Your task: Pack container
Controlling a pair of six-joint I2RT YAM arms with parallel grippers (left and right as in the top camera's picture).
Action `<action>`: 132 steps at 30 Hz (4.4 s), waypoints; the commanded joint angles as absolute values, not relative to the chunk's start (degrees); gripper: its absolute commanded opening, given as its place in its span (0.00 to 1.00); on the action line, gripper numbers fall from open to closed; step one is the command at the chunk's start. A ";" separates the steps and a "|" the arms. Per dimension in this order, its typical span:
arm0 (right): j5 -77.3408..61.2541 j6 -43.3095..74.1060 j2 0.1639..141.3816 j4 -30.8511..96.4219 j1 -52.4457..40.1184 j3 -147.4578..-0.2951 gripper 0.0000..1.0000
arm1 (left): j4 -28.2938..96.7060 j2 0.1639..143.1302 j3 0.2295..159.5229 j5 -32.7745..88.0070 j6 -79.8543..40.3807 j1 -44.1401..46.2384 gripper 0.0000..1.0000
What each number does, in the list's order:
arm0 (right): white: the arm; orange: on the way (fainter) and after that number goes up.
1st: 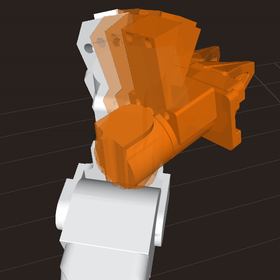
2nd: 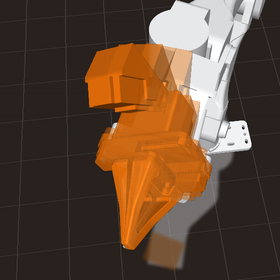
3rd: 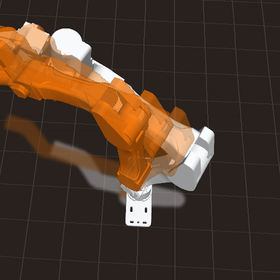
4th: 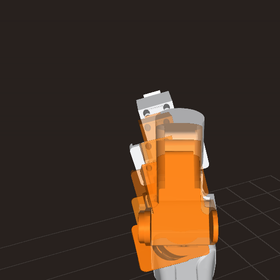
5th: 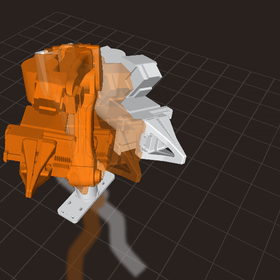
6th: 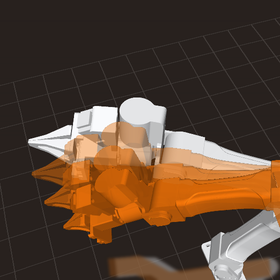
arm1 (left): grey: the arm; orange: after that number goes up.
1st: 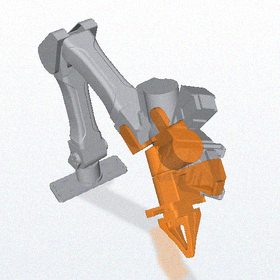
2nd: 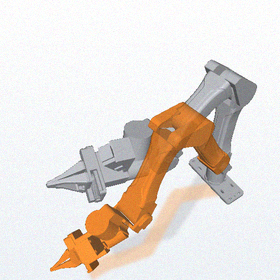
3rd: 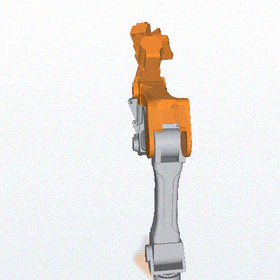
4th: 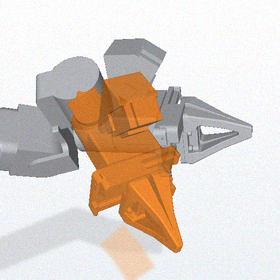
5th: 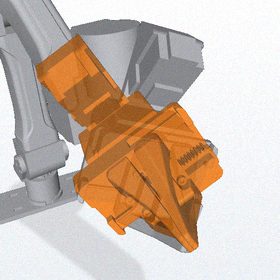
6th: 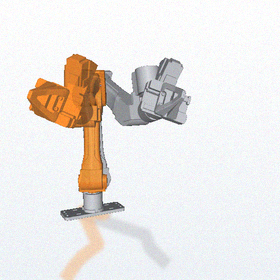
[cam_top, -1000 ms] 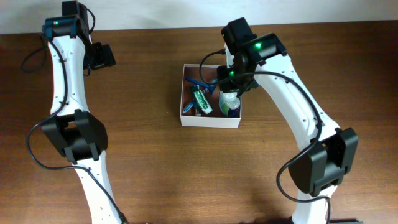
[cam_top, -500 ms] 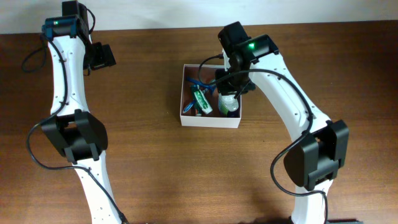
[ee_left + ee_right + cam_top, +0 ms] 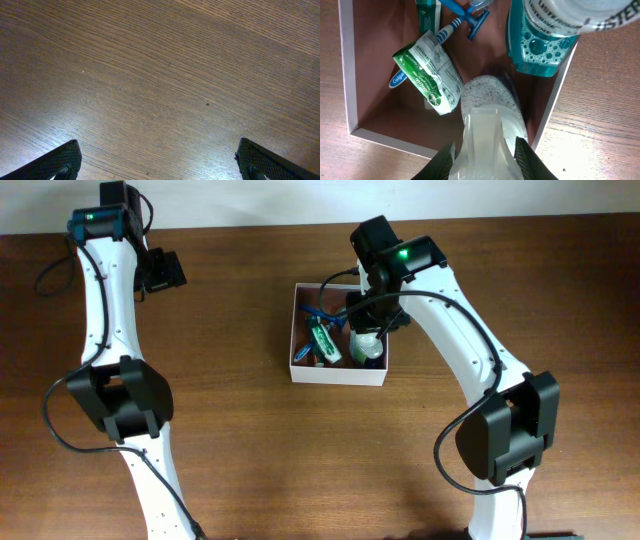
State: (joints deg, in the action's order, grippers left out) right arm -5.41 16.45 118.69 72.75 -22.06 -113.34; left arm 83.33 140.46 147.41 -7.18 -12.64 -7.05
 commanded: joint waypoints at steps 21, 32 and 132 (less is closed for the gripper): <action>-2.72 16.32 118.45 72.64 -22.48 -113.78 0.35 | 83.33 139.48 147.13 -7.81 -12.34 -7.29 0.99; -2.79 16.32 118.17 73.65 -22.48 -114.91 0.64 | 83.33 139.48 147.13 -7.81 -12.34 -7.29 0.99; -4.12 3.20 26.41 38.59 1.54 -53.74 0.98 | 83.35 139.48 147.13 -7.81 -12.34 -7.29 0.99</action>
State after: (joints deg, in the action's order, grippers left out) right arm -0.95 3.86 32.16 39.77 0.71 -59.00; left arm 83.31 140.46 147.33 -7.55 -12.64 -7.05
